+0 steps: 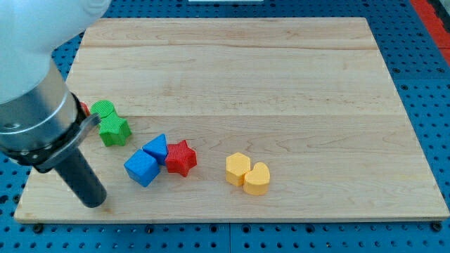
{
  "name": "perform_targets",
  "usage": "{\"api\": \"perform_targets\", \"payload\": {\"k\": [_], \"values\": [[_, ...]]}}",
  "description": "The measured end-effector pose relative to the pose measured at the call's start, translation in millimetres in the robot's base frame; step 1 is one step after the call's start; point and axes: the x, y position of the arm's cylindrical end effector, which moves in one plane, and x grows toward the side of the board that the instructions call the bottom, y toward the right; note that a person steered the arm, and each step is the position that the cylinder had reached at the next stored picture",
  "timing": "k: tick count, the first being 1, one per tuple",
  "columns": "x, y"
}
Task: Move the green star to the right of green circle
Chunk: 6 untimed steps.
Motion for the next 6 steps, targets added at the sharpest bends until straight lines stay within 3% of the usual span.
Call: {"api": "perform_targets", "payload": {"k": [1,4,6], "values": [[0.2,-10.8],[-76.1,-14.6],[-103.5,10.0]]}}
